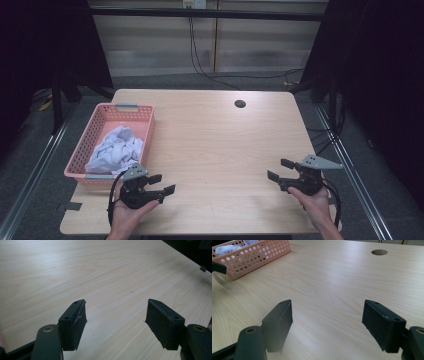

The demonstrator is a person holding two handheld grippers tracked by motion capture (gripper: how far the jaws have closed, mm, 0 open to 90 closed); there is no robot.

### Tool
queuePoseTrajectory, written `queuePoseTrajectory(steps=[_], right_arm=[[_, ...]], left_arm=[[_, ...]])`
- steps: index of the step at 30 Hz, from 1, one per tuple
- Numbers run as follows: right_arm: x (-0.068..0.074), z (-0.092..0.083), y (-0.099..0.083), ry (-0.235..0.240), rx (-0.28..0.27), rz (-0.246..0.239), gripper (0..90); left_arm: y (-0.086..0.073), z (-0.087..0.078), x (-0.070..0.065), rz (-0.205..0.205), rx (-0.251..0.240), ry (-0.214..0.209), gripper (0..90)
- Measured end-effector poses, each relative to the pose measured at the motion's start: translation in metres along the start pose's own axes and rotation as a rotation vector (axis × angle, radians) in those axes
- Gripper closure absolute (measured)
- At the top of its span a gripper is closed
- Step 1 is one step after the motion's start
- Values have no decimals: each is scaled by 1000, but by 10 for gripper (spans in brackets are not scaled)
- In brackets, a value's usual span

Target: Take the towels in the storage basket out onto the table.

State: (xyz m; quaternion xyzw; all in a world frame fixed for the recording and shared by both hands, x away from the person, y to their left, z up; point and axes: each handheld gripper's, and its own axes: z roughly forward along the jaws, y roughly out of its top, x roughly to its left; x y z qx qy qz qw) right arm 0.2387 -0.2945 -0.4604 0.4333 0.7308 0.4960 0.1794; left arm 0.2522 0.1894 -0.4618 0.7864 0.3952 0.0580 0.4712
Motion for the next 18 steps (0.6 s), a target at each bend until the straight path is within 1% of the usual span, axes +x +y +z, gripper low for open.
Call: queuePoseTrajectory(steps=[5,7,10,13,14,18], right_arm=[[-2,2,-2,-9,21,-11,235],[-2,1,-3,-10,24,-7,231],[-1,0,-4,-7,19,-14,235],[2,-1,-4,-3,29,-22,234],[1,-1,-4,-7,34,-39,234],[1,0,-4,-18,36,-35,226]], left_arm=[[1,1,2,-3,0,9,324],[3,1,1,9,-2,27,328],[3,1,1,8,-3,20,328],[3,1,-1,19,4,20,327],[3,1,-2,27,8,13,328],[3,0,-2,27,7,14,327]])
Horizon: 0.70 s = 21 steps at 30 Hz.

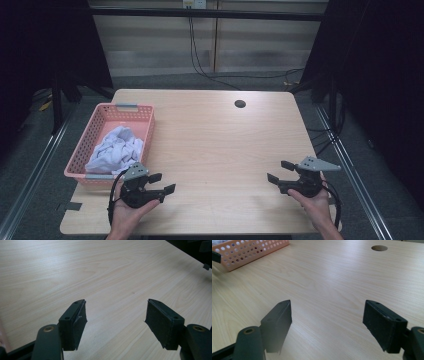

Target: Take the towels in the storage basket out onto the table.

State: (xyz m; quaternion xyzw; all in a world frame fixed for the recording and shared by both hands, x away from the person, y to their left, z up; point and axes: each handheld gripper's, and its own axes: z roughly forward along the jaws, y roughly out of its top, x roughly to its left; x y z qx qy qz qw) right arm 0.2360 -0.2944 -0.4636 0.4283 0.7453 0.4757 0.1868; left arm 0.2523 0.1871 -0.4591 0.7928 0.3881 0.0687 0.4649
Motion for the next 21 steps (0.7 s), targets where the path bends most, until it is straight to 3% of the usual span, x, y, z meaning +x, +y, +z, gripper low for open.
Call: queuePoseTrajectory(steps=[9,15,19,21], right_arm=[[-3,-1,-1,-11,-3,10,226],[-4,-2,-1,-15,1,7,220],[-3,-4,-2,-14,1,7,221],[-2,-4,-2,-12,4,5,220]], left_arm=[[3,-1,4,-17,4,-11,327],[16,-11,6,7,15,5,309],[28,-21,9,15,25,27,304],[36,-29,14,37,43,66,297]])
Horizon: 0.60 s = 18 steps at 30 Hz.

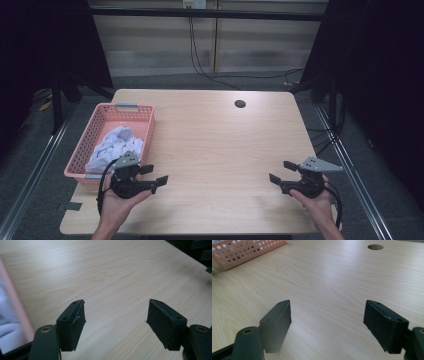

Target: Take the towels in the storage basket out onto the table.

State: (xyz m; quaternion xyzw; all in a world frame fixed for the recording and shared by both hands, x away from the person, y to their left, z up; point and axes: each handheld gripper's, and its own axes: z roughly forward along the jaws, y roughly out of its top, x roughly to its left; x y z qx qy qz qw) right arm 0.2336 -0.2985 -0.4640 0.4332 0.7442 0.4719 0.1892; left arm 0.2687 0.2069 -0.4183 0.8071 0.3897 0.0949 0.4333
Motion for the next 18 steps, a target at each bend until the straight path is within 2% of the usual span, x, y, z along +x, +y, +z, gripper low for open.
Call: queuePoseTrajectory(steps=[2,4,6,8,9,11,12,13,15,16,17,18], right_arm=[[0,0,0,-2,-4,-11,235],[0,-1,-1,3,-5,-10,229],[0,0,-1,0,4,-5,229],[1,0,0,-1,5,-11,229],[2,1,1,2,2,-12,226],[5,1,1,5,12,-23,224],[5,1,1,5,12,-23,224],[7,2,0,10,13,-28,239],[7,2,0,16,19,-28,241],[7,3,0,11,20,-24,241],[7,3,0,10,19,-21,241],[6,3,0,11,18,-18,241]], left_arm=[[6,-5,8,5,10,28,278],[10,-10,18,-23,11,42,254],[15,-17,28,-27,0,69,237],[18,-23,37,-48,-5,68,211],[20,-26,43,-51,7,77,191],[23,-33,54,-60,10,111,172],[23,-33,54,-60,10,111,169],[24,-37,63,-84,6,130,167],[24,-40,72,-107,0,165,163],[24,-40,72,-107,0,165,162],[24,-41,81,-120,19,175,162],[24,-41,81,-120,19,175,162]])
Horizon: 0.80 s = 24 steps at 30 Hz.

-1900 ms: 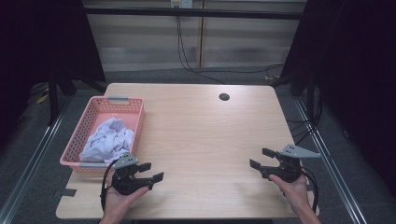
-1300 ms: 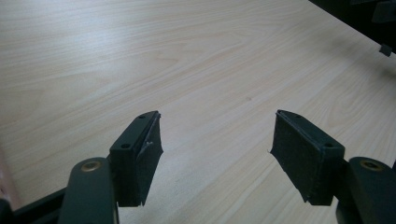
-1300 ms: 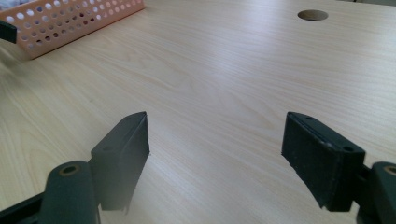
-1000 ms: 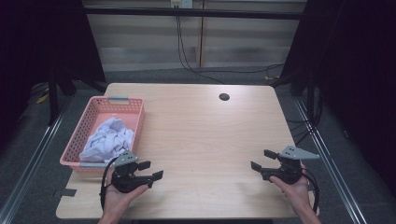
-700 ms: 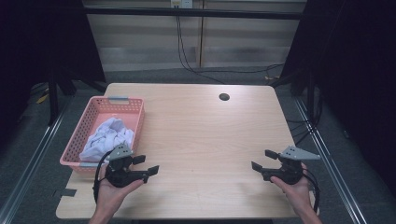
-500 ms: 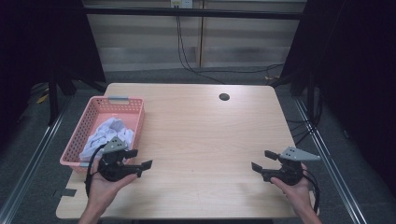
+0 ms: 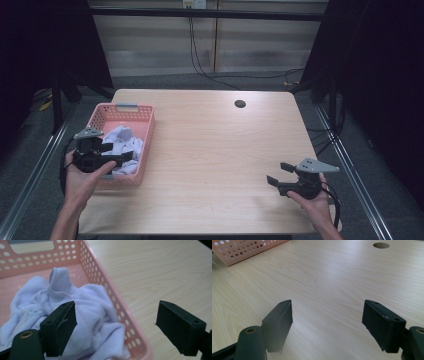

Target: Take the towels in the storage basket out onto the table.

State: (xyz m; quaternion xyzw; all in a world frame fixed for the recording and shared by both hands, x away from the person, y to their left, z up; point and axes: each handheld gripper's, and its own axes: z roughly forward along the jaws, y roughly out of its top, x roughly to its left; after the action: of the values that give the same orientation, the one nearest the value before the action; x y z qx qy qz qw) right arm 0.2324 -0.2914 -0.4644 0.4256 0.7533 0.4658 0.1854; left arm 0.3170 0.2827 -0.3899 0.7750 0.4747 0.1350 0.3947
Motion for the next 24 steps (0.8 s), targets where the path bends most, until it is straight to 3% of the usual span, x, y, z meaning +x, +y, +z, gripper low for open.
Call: queuePoseTrajectory(steps=[1,3,4,7,10,12,13,18,19,20,22,24], right_arm=[[-1,0,0,-2,1,-1,241],[-1,1,0,-2,2,-2,241],[-1,1,0,3,8,1,241],[-1,1,0,8,19,2,242],[0,2,0,11,23,4,242],[0,2,-1,12,26,2,242],[-1,2,-1,12,29,5,242],[-3,5,-1,19,31,15,242],[-3,6,0,22,31,15,242],[-3,6,0,21,32,14,242],[-2,6,0,21,34,7,242],[-1,6,0,22,35,10,242]], left_arm=[[1,0,9,-5,18,18,162],[2,1,13,-12,34,29,163],[3,2,16,1,56,32,164],[3,3,18,34,61,52,204],[4,12,34,24,130,61,179],[4,14,38,23,148,60,174],[4,18,41,43,178,69,168],[3,29,46,37,182,18,163],[3,37,48,58,213,19,166],[3,41,48,41,229,24,165],[4,48,49,65,286,3,161],[3,50,48,62,284,13,156]])
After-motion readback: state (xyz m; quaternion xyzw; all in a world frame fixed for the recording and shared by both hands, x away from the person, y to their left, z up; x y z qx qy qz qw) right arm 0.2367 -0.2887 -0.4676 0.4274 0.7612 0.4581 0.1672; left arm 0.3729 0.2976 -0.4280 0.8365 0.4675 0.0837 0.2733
